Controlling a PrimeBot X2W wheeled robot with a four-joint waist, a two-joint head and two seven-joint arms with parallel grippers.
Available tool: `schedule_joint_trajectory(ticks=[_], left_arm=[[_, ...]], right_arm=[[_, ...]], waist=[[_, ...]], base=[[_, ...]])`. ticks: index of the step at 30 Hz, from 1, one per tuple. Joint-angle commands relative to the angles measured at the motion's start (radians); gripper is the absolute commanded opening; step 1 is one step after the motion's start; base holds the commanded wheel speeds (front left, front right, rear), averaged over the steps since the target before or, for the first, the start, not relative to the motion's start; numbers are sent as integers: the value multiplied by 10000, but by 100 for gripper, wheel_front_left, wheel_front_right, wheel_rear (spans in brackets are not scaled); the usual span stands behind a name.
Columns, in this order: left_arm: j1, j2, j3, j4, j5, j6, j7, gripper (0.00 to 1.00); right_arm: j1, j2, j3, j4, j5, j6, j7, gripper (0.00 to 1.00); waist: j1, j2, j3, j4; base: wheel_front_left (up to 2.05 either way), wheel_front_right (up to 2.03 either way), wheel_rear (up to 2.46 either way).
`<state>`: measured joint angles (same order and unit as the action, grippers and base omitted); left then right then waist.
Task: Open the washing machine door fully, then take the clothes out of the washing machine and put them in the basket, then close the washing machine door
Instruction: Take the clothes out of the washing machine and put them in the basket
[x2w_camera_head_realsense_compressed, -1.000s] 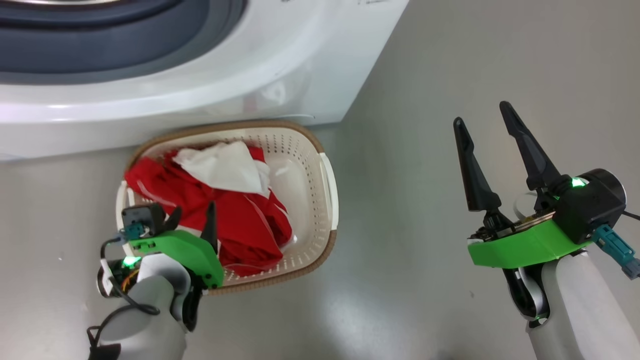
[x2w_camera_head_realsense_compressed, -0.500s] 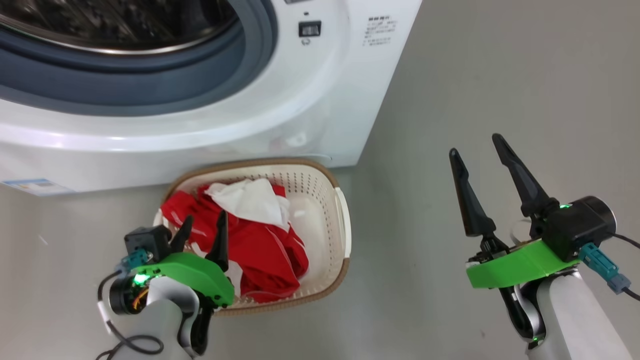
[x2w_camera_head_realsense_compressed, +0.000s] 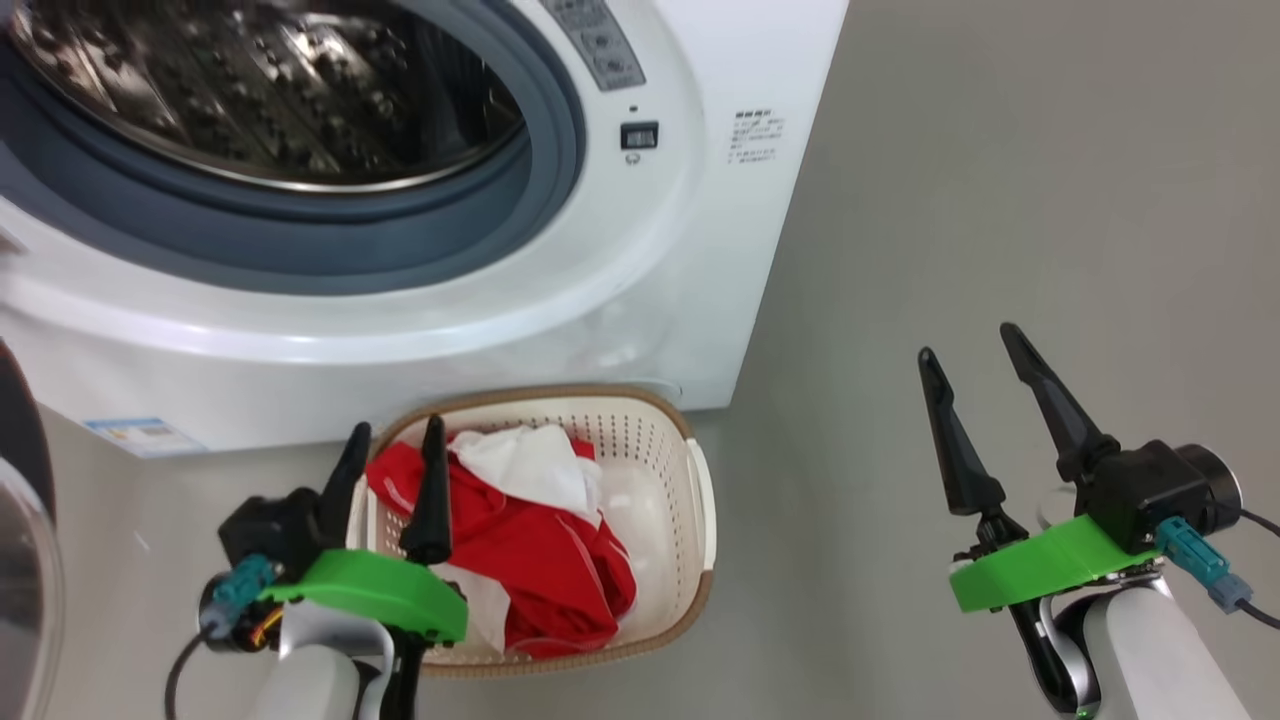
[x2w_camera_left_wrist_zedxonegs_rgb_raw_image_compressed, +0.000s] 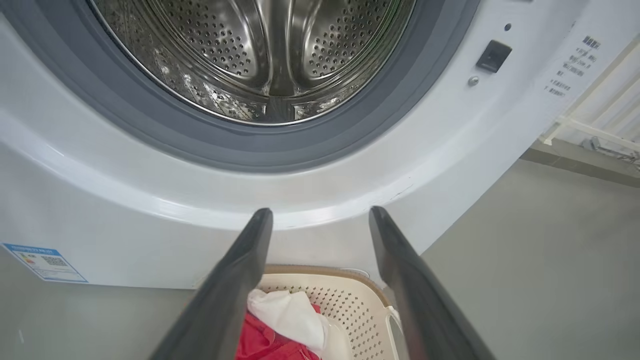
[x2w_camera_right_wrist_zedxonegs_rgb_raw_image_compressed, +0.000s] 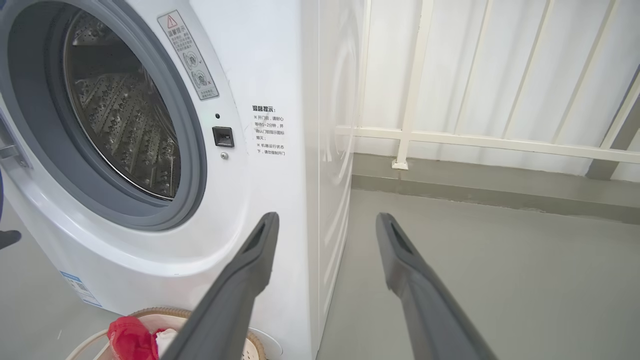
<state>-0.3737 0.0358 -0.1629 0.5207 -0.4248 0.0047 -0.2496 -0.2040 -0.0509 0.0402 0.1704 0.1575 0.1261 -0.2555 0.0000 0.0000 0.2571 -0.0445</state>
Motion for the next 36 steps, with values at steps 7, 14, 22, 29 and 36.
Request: schedule_joint_trajectory(ticks=[7, 14, 22, 29, 36], left_arm=[[1126, 162, 570, -2029, 885, 160, -122, 100], [2051, 158, 829, -3212, 1384, 128, -122, 100], [2937, 154, 923, -3653, 1670, 30, -122, 100], [3525, 161, 1085, -3855, 1887, -33, -122, 100], [3849, 162, 1199, -3908, 1990, -7, -122, 100]], right_arm=[[306, 7, -10, -27, -142, 46, -63, 100], [759, 7, -277, 36, -329, 46, -63, 100], [1226, 7, -337, 28, -153, 46, -63, 100], [1651, 7, -376, -156, -110, 46, -63, 100], [1886, 7, -464, -337, -206, 46, -63, 100]], waist=[[0, 0, -917, 22], [0, 0, -1575, 79], [0, 0, -2238, -8], [0, 0, -2599, -98], [0, 0, -2758, -52]], base=[[0, 0, 0], [0, 0, 0], [0, 0, 0], [0, 0, 0], [0, 0, 0]])
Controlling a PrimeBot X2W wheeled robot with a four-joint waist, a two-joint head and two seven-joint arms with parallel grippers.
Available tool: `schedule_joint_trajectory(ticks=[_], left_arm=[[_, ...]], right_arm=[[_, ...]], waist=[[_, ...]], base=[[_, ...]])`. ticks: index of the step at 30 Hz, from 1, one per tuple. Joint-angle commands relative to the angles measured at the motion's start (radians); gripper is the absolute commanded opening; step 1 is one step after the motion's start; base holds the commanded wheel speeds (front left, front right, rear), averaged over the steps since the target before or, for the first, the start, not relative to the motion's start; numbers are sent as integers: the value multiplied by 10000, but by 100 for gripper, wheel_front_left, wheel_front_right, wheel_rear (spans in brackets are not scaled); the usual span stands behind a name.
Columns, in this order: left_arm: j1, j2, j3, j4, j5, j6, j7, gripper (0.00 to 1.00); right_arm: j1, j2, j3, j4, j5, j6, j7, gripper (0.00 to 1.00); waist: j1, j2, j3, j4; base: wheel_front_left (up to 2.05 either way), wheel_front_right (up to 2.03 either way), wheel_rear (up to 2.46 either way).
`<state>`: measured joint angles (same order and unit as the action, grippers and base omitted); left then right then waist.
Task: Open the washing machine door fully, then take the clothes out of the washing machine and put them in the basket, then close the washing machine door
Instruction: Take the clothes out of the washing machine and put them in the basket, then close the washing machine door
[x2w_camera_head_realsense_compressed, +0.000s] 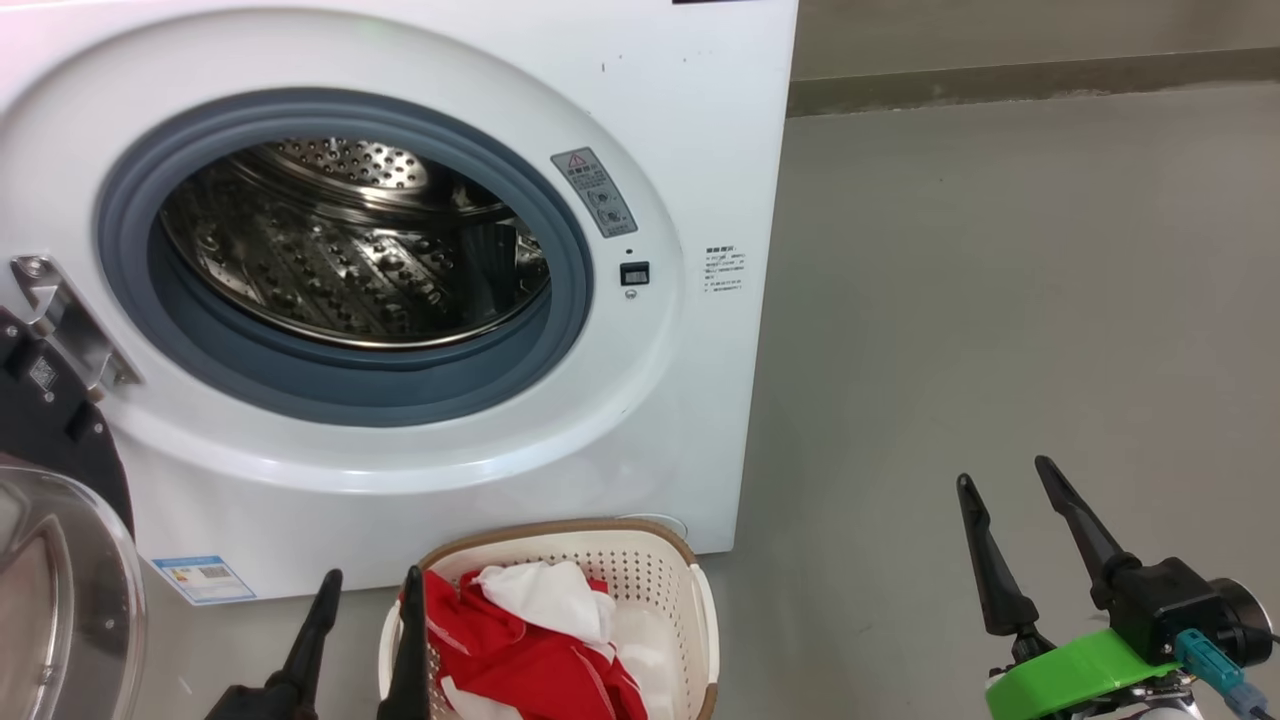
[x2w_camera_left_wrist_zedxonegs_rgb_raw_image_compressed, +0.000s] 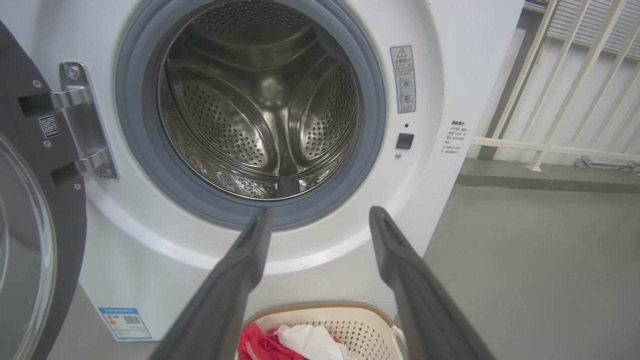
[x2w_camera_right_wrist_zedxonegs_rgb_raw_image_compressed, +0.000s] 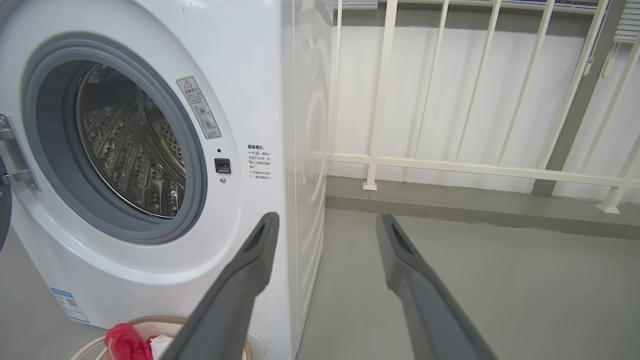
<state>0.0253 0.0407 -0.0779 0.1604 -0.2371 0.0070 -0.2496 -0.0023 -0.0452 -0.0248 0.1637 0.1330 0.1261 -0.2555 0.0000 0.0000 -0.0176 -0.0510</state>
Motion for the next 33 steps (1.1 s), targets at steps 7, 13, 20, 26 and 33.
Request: schedule_joint_trajectory(ticks=[7, 13, 20, 26, 33], left_arm=[[-64, 108, 336, -323, 156, -12, -122, 100], [-33, 105, 270, -375, 159, 16, -122, 100], [31, 102, 265, -382, 175, 143, -122, 100], [35, 101, 219, -426, 167, 124, -122, 100], [28, 100, 165, -437, 187, 103, -122, 100]], right_arm=[[-67, -51, 203, -317, 12, 46, -63, 100], [-32, -51, 216, -334, -6, 46, -63, 100], [2, -51, 239, -331, -15, 46, -63, 100], [27, -51, 228, -323, -44, 46, -63, 100], [4, -51, 230, -311, -28, 46, -63, 100]], waist=[[0, 0, -100, 107], [0, 0, -121, 179], [0, 0, -129, 189], [0, 0, -109, 178], [0, 0, -58, 166]], base=[[0, 0, 0], [0, 0, 0], [-2, 2, 0], [-60, 60, 0], [-137, 137, 0]])
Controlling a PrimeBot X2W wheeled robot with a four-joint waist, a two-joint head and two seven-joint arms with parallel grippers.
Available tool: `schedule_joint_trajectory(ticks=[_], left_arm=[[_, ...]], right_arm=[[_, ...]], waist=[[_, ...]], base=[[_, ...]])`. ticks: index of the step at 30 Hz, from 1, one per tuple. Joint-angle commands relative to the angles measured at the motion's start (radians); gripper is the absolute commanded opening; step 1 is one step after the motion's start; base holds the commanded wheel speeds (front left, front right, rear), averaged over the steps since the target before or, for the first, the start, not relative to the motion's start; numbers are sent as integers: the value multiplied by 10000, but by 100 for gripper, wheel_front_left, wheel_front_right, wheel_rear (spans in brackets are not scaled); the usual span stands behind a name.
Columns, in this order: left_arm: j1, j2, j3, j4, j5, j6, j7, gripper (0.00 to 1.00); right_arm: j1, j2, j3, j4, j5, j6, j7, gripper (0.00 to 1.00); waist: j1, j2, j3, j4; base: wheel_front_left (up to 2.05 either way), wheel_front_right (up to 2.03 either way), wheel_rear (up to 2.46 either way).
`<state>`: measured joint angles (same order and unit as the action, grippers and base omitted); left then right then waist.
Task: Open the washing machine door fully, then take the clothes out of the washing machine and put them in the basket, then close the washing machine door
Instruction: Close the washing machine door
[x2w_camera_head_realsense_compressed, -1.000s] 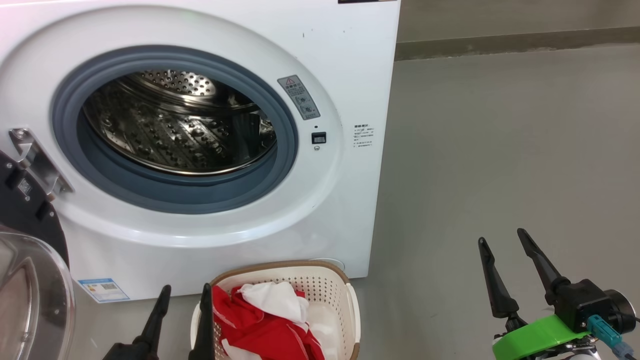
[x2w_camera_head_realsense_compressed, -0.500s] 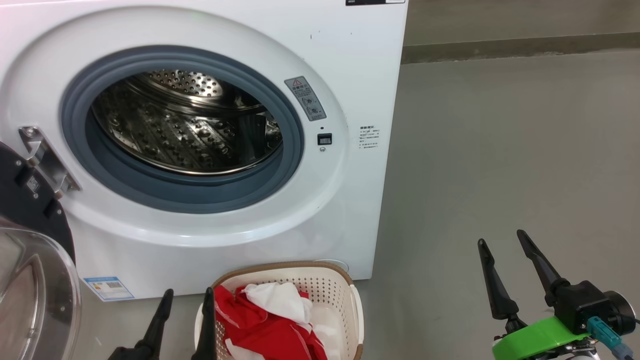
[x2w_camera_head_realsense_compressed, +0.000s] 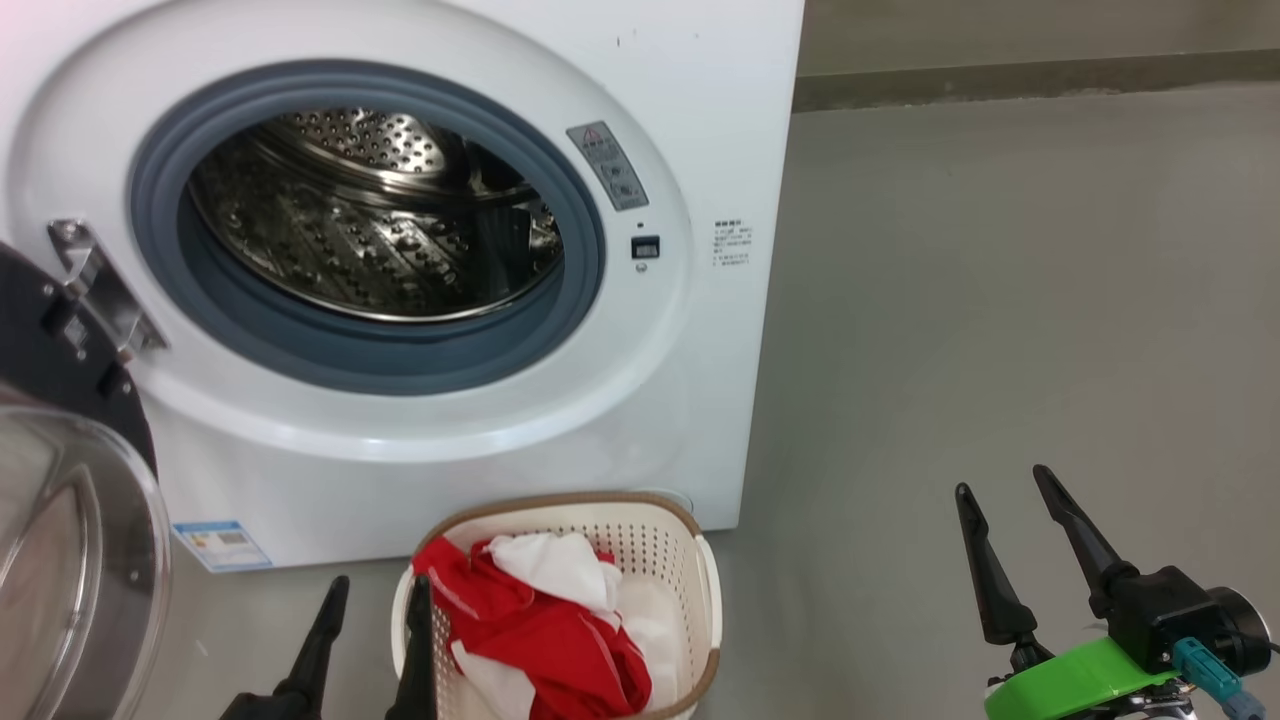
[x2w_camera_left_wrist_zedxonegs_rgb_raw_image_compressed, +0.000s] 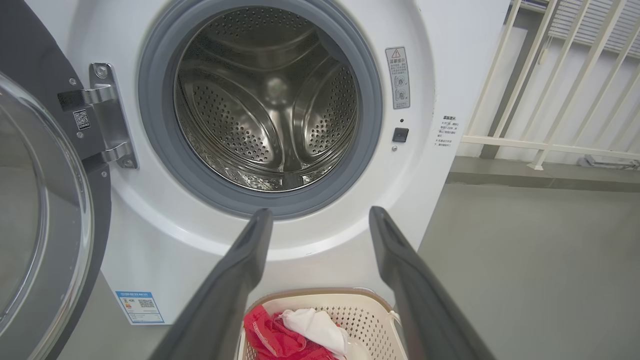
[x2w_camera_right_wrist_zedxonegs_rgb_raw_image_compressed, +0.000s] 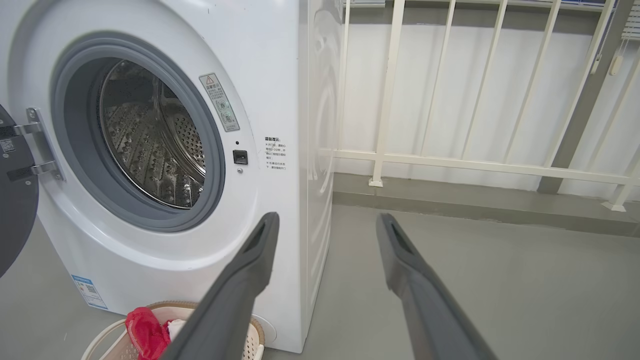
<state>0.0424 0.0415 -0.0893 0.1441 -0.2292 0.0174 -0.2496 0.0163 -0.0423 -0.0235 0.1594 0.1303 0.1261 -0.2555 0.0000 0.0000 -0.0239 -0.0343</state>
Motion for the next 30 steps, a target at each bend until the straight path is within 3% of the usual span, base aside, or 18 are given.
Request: schedule_joint_trajectory(ticks=[1, 11, 30], left_arm=[[-151, 93, 262, -278, 102, -28, -122, 100], [-177, 112, 283, -498, 158, -134, -122, 100], [-221, 100, 233, -544, 204, -102, -122, 100]], right_arm=[[-190, -79, 222, -263, 6, 46, -63, 100], [-240, -79, 204, -246, 72, 46, -63, 100], [-264, -79, 194, -225, 151, 46, -63, 100]], waist=[[0, 0, 13, -2], [0, 0, 99, 2], [0, 0, 156, 272]], base=[[-191, 191, 0], [-120, 120, 0], [-5, 5, 0]])
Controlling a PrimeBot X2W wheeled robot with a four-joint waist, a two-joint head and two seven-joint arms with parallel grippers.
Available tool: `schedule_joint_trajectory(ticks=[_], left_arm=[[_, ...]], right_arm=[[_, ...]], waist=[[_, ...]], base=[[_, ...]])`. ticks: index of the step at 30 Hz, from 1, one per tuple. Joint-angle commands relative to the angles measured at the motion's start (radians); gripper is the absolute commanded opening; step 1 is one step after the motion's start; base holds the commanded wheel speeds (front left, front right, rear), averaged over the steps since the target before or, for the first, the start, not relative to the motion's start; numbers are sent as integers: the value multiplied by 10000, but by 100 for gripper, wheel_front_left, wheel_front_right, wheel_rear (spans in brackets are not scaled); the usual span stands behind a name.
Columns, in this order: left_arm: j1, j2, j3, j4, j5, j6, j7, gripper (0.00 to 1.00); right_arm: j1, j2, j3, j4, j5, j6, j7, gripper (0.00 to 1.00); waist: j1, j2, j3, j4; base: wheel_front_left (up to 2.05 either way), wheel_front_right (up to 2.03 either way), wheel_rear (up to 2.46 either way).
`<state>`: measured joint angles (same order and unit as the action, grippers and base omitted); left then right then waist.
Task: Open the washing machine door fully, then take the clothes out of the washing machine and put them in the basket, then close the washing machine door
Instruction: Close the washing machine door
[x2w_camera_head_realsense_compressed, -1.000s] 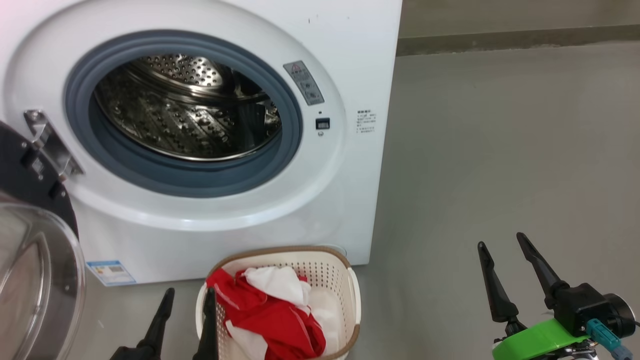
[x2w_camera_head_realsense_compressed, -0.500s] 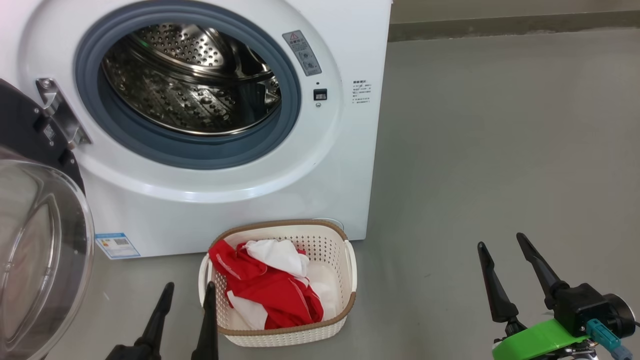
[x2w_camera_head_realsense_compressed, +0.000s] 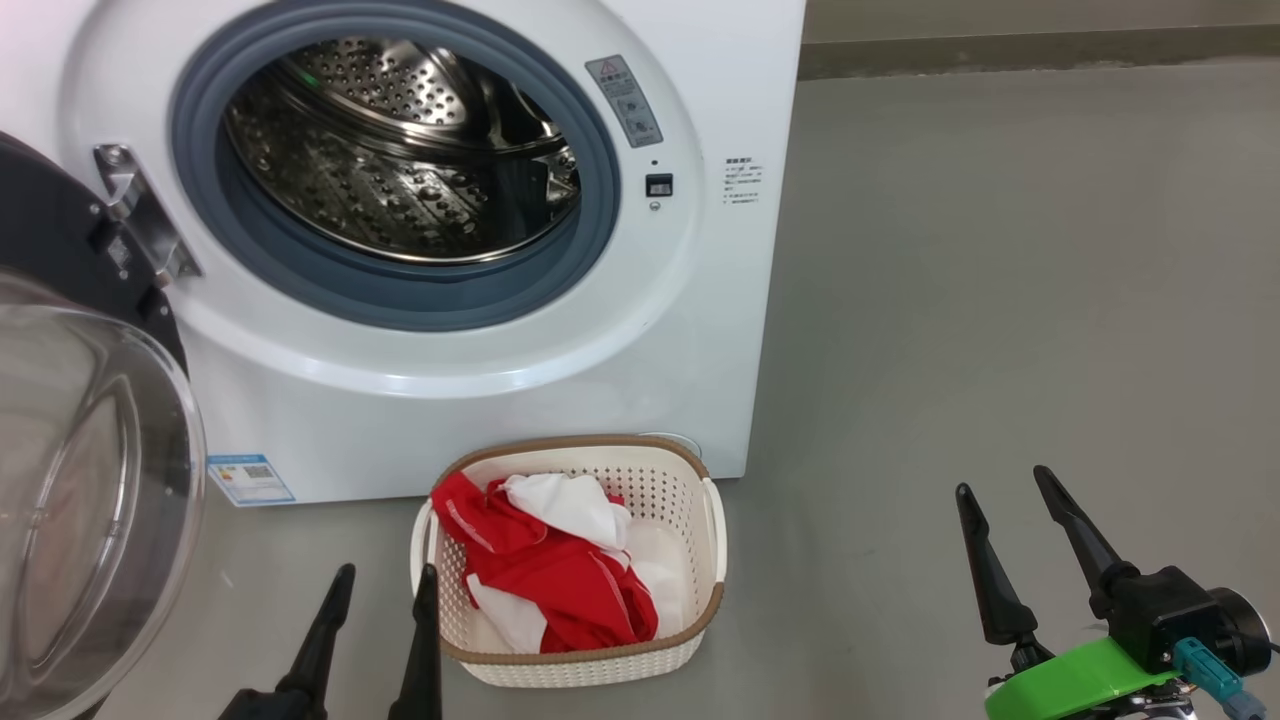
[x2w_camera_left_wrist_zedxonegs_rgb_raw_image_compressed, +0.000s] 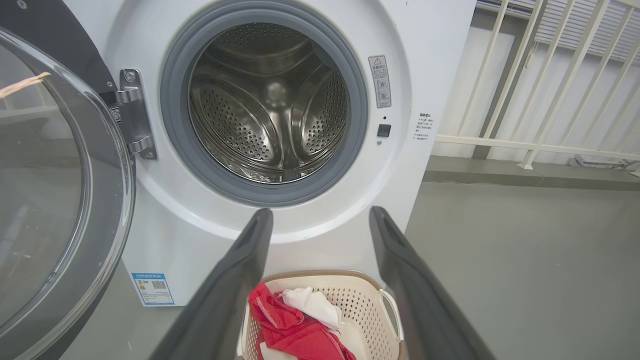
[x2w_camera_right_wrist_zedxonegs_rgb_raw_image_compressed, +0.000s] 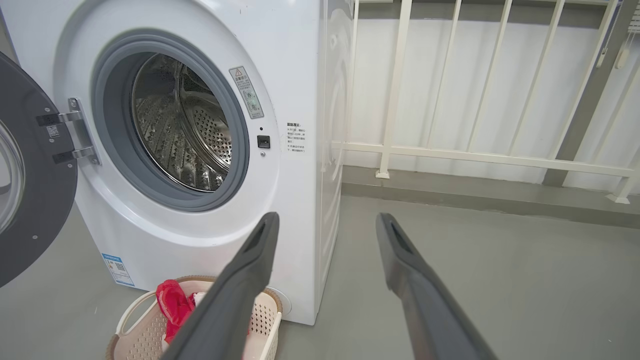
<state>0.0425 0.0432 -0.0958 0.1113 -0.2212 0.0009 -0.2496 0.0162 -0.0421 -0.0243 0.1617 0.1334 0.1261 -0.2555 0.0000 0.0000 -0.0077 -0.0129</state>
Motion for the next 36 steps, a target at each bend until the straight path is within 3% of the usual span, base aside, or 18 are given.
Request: schedule_joint_trajectory(ticks=[1, 8, 21, 36], left_arm=[[-228, 83, 301, -213, 139, 103, -122, 100], [-214, 80, 420, -288, 164, 439, -122, 100], [10, 127, 414, -1024, 315, 1128, 248, 100], [389, 245, 267, -1810, 391, 1364, 760, 100]], right_arm=[[-259, -81, 203, -257, 117, 46, -63, 100], [-230, -81, 338, -295, 125, 46, -63, 100], [-359, -81, 659, -363, 118, 46, -63, 100], [-295, -81, 1102, -533, 68, 46, -63, 100]], waist=[[0, 0, -12, 108], [0, 0, -90, 475], [0, 0, -332, 1782], [0, 0, -312, 3662]], base=[[0, 0, 0], [0, 0, 0], [0, 0, 0], [0, 0, 0]])
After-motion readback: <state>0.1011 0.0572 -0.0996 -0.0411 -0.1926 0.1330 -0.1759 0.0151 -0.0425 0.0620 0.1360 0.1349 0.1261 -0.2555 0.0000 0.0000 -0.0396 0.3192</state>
